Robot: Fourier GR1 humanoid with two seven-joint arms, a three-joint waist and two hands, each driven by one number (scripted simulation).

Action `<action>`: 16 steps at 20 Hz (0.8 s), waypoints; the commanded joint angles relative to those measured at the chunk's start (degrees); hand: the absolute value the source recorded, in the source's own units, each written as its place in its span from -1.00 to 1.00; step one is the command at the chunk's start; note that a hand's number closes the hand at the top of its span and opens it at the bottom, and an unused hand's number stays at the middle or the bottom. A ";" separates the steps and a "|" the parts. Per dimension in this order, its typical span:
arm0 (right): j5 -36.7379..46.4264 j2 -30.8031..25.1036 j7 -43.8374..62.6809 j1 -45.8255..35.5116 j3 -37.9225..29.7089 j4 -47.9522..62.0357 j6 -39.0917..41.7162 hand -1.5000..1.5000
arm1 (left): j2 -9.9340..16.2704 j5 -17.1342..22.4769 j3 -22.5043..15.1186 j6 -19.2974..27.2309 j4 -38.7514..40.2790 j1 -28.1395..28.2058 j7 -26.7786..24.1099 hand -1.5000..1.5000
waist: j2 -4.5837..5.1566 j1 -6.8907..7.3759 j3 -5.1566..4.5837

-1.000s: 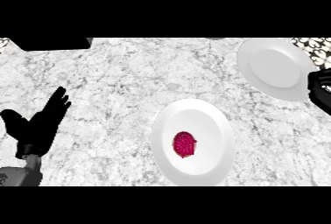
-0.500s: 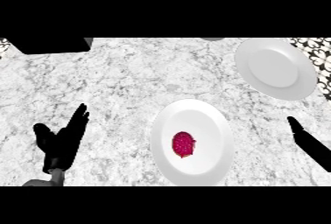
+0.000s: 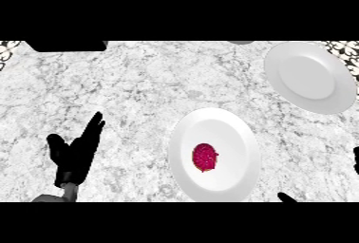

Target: Pick the cupcake from the plate and place it in the plate

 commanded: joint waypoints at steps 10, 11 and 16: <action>26.95 11.07 37.82 -13.19 17.42 -4.88 29.25 -1.00 | -2.50 -1.16 -2.57 -0.86 1.68 0.55 1.58 0.00 | 0.54 2.68 -0.11; 28.38 12.72 40.31 -17.75 16.28 -3.80 32.45 -1.00 | -1.86 -1.50 -2.16 -0.72 0.99 -0.01 2.10 0.00 | 0.54 2.83 -0.08; 34.42 21.55 43.86 -20.81 19.63 4.72 34.76 -1.00 | -0.11 -0.25 0.20 -2.38 1.07 0.41 2.95 0.00 | 0.31 1.88 0.05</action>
